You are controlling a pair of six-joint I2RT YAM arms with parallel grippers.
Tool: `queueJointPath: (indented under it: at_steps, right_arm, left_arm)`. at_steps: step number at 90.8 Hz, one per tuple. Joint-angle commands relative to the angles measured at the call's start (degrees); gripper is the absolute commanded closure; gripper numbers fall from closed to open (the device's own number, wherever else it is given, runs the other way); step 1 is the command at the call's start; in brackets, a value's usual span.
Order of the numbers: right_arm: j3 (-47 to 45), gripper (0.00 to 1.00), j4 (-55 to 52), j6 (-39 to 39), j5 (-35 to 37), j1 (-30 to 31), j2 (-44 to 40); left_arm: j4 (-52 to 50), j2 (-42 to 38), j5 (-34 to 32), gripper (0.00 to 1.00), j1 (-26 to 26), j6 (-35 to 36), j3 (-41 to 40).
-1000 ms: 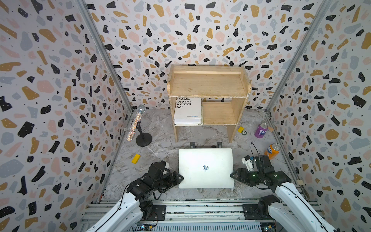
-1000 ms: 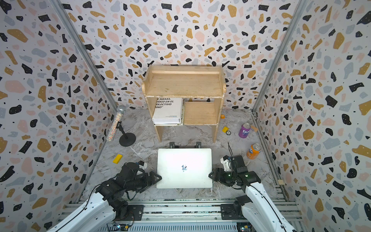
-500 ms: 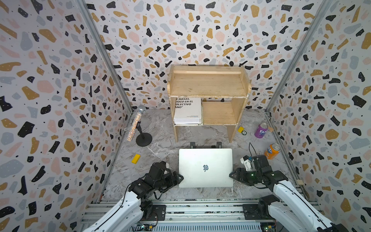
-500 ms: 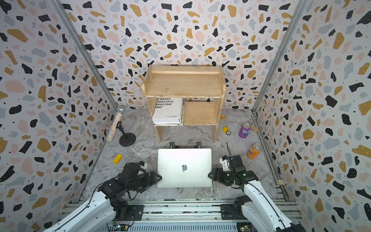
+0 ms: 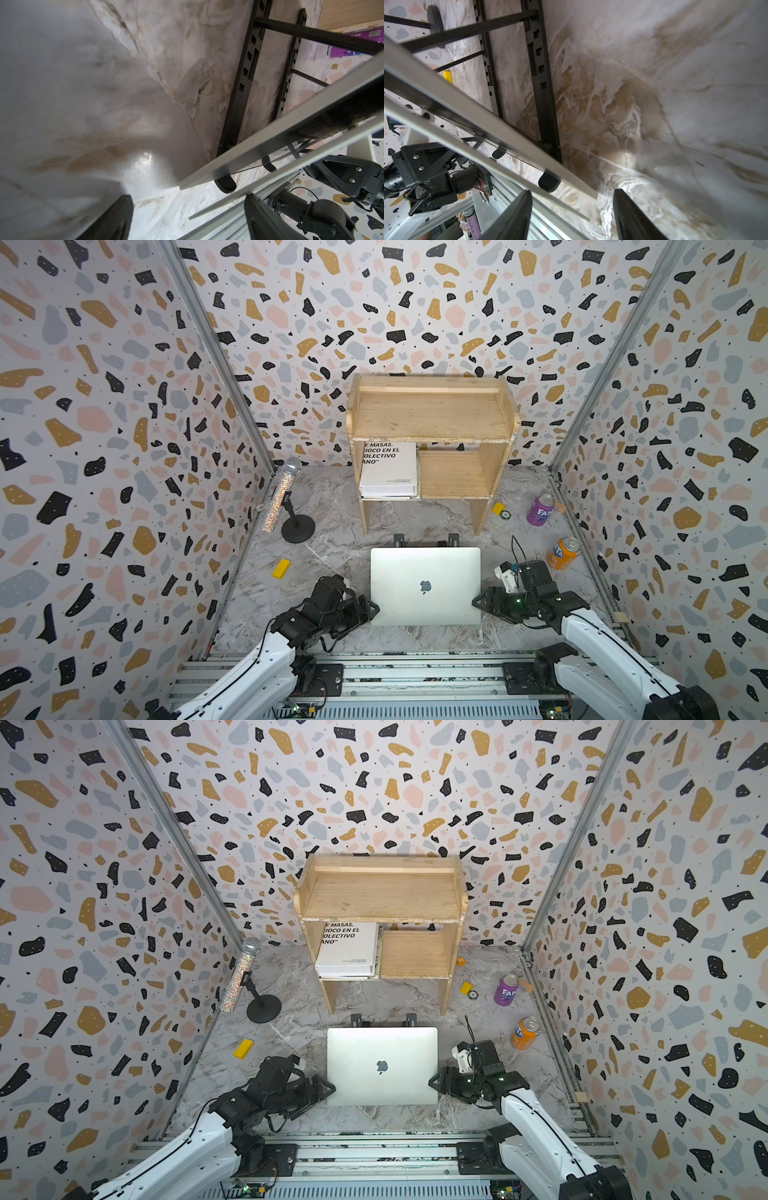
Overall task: Close the laptop lid and set it aside
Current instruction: Close the lid of the laptop.
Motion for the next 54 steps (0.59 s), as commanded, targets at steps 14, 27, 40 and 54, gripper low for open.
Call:
queueJointPath:
  at_steps: [14, 27, 40, 54]
  right_arm:
    - [-0.6, 0.34, 3.4, 1.1, 1.5, 1.1, 2.4]
    - [-0.7, 0.35, 5.1, 1.5, 2.0, 1.8, 3.9]
    - [-0.7, 0.35, 6.7, 1.8, 2.8, 2.6, 5.4]
    - [-0.5, 0.36, 8.7, 2.3, 3.3, 3.0, 6.7]
  left_arm:
    - [3.8, 2.3, -1.5, 0.14, -0.2, 0.3, -1.2]
    - [5.1, 3.7, -1.8, 0.14, -0.2, 0.2, -1.1]
    - [7.0, 5.2, -2.0, 0.14, -0.2, 0.1, -1.0]
    - [9.7, 5.8, -3.3, 0.14, -0.2, -0.2, -0.6]
